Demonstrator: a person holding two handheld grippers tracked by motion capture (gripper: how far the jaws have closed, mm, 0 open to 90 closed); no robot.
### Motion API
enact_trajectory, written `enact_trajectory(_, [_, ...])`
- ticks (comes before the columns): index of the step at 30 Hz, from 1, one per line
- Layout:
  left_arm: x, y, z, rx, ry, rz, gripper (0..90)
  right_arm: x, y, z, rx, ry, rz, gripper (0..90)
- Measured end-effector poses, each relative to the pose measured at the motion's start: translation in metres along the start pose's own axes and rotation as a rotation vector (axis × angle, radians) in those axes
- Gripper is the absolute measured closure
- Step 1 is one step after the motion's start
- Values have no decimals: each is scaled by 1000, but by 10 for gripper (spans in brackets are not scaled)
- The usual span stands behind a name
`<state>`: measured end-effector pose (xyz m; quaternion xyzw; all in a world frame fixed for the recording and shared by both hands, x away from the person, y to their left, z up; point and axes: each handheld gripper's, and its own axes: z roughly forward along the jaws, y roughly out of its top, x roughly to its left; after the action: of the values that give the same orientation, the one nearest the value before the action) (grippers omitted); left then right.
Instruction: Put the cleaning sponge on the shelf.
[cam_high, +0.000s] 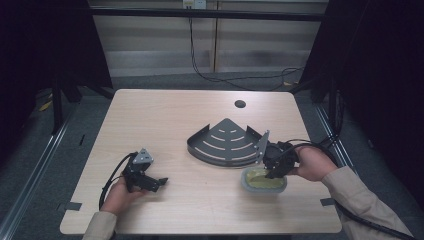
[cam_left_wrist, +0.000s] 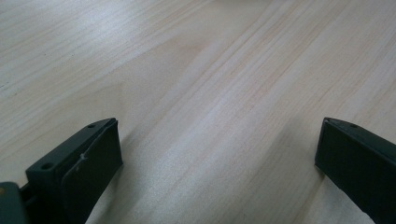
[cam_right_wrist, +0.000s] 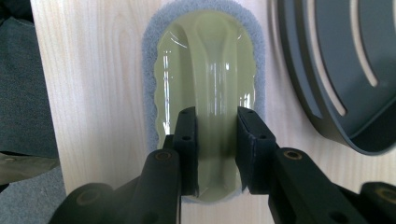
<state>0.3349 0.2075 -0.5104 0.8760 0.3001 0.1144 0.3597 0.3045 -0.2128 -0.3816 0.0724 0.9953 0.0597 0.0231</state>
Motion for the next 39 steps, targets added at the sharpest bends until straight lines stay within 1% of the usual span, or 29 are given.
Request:
enact_trajectory(2, [0,0,0,1,0,2,0,-2,-1,-3,-7,0,16,715])
enact_trajectory(4, [0,0,0,2,-1,2,0,-5,0,-6,-9,-3,15,715])
enact_trajectory(5, [0,0,0,1,0,0,0,-6,0,-8,1,4,33,715])
enact_trajectory(7, [0,0,0,2,0,2,0,-9,-1,-10,-5,-3,47,715])
enact_trajectory(8, [0,0,0,-3,-1,-8,0,-10,-1,-11,-2,0,55,715])
enact_trajectory(9, [0,0,0,-3,-2,-8,0,-11,-1,-12,-2,-6,66,715])
enact_trajectory(10, [-1,0,0,-4,-2,-9,0,-13,-1,-13,-6,-8,64,715])
enact_trajectory(12, [-1,0,0,-4,-2,-9,0,-15,-1,-16,-5,-12,81,715])
enact_trajectory(14, [-1,0,0,-4,-2,-9,0,-17,-1,-18,-2,-15,90,715])
enact_trajectory(16, [0,0,0,-3,-2,-6,0,-19,-1,-21,-10,-23,82,715])
enact_trajectory(17, [0,0,0,-3,0,-5,0,-20,-1,-22,-10,-18,92,715])
enact_trajectory(25, [0,0,0,-3,0,-5,0,-27,-1,-28,0,-28,120,715])
enact_trajectory(26, [0,0,0,-3,0,-5,0,-27,0,-28,4,-24,137,715])
enact_trajectory(28, [0,0,0,-3,0,-5,0,-29,1,-29,6,-28,140,715])
enact_trajectory(30, [0,0,0,-3,0,-5,0,-30,2,-30,6,-28,152,714])
enact_trajectory(31, [0,0,0,-3,0,-5,0,-31,2,-31,4,-27,149,715])
enact_trajectory(33, [0,0,0,-3,0,-5,0,-33,3,-32,-2,-20,167,715])
enact_trajectory(36, [0,0,0,-2,0,-4,0,-36,4,-34,6,-31,167,715])
enact_trajectory(38, [0,0,0,-2,0,-4,0,-38,4,-35,8,-29,171,715])
enact_trajectory(39, [0,0,0,-2,0,-5,0,-39,5,-35,8,-36,177,715])
